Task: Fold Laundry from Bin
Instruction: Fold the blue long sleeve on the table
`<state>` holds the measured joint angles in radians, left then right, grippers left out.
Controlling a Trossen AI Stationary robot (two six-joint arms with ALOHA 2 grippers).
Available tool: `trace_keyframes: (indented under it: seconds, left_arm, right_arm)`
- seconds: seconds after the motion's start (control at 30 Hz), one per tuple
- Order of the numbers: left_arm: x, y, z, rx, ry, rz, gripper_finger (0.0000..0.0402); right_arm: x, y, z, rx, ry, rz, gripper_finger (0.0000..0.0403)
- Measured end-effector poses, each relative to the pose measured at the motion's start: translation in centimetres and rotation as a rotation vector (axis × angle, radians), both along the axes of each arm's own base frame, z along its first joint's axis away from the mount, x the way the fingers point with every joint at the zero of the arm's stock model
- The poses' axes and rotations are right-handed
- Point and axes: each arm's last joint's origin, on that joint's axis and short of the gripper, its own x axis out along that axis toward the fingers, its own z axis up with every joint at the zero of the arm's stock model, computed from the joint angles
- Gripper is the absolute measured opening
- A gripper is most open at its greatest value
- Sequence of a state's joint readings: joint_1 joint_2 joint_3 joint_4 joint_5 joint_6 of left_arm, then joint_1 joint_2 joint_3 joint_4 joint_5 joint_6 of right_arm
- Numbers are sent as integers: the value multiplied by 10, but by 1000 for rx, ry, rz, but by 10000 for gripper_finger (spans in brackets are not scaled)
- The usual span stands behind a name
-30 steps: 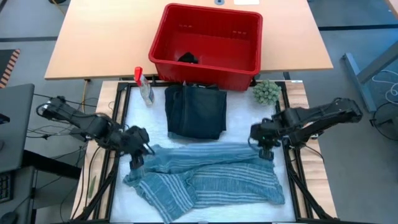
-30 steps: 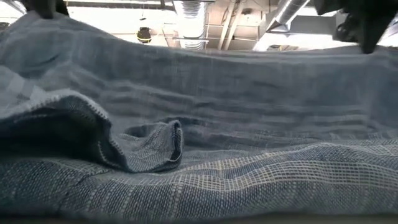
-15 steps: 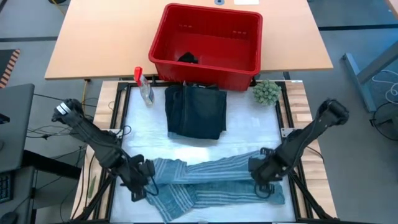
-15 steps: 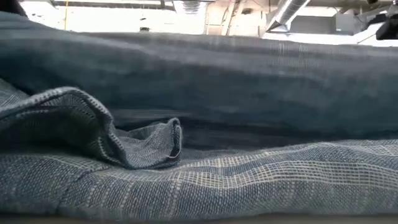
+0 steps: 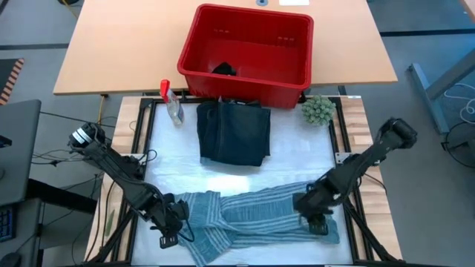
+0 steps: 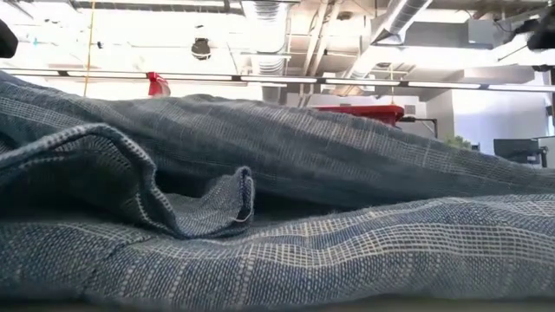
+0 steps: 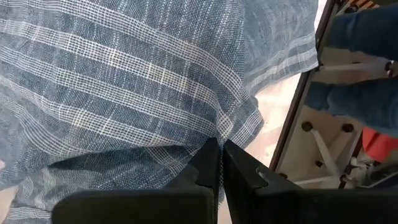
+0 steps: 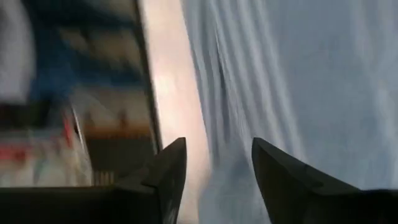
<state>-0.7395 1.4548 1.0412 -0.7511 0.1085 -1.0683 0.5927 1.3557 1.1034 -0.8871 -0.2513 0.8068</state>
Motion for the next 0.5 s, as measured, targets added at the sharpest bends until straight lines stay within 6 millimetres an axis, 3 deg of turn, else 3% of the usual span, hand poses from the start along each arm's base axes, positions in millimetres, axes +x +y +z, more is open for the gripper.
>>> trace_keyframes:
  seconds: [0.07, 0.13, 0.3, 0.5]
  left_arm:
    - [0, 0, 0, -1, -1, 1, 0]
    - [1, 0, 0, 1, -17, 7, 0]
    - [3, -2, 1, -20, -31, -8, 24]
    - [-8, -8, 8, -216, 127, -124, 112]
  right_arm:
    - [7, -9, 14, 15, -156, -54, 216]
    - [18, -19, 16, 39, -257, -93, 219]
    - [44, -37, -16, 22, -342, -120, 210]
    - [64, -54, -35, -30, -341, -119, 200]
